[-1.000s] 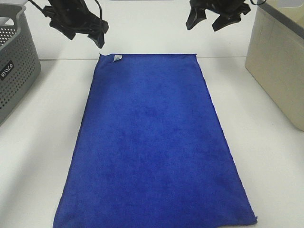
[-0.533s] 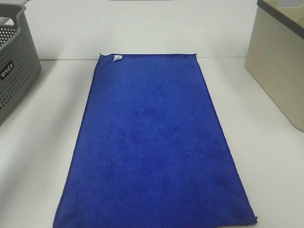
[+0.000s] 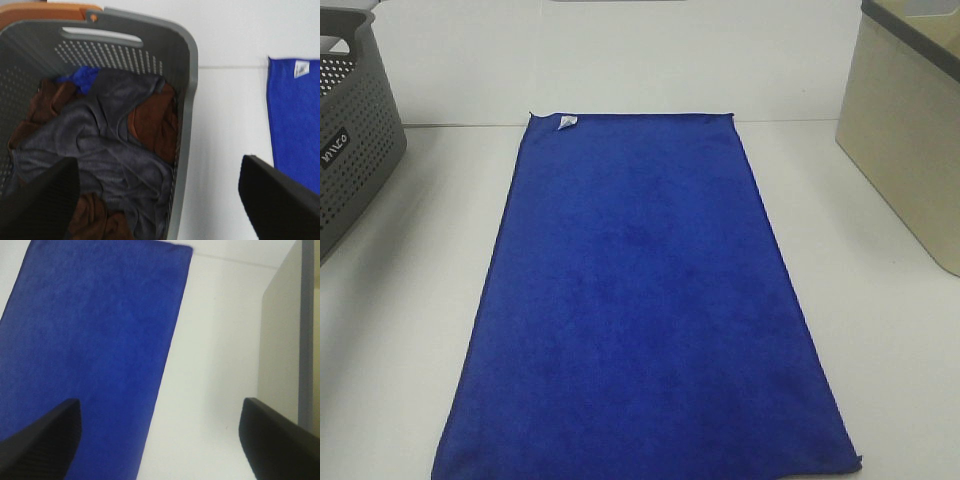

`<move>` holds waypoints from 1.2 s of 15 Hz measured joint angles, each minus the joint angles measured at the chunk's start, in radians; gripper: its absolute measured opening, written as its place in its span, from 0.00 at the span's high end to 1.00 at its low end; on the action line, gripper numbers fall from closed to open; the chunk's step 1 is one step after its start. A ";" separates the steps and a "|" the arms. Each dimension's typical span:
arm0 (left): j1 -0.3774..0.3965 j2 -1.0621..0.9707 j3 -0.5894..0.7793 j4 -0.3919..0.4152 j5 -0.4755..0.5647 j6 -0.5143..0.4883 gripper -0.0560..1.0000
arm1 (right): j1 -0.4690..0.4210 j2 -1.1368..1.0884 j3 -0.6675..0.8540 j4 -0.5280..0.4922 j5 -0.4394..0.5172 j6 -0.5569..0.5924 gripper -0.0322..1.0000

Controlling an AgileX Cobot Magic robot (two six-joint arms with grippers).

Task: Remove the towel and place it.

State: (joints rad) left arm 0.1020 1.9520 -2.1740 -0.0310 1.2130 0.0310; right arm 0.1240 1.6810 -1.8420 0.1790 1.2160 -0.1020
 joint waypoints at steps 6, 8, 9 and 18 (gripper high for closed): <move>0.000 -0.521 0.689 0.037 0.003 0.036 0.18 | 0.000 -0.490 0.576 0.012 0.002 0.001 0.16; 0.000 -0.702 0.843 0.064 0.005 0.022 0.18 | 0.000 -0.643 0.687 0.028 0.002 0.015 0.16; 0.000 -0.784 0.907 0.075 0.004 0.011 0.18 | 0.000 -0.719 0.745 0.038 0.002 0.026 0.16; 0.000 -1.553 1.426 0.115 -0.083 0.019 0.19 | 0.000 -1.305 1.199 -0.020 -0.108 0.050 0.17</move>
State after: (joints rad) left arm 0.1020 0.3990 -0.7480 0.0840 1.1300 0.0500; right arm 0.1240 0.3760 -0.6430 0.1590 1.1080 -0.0520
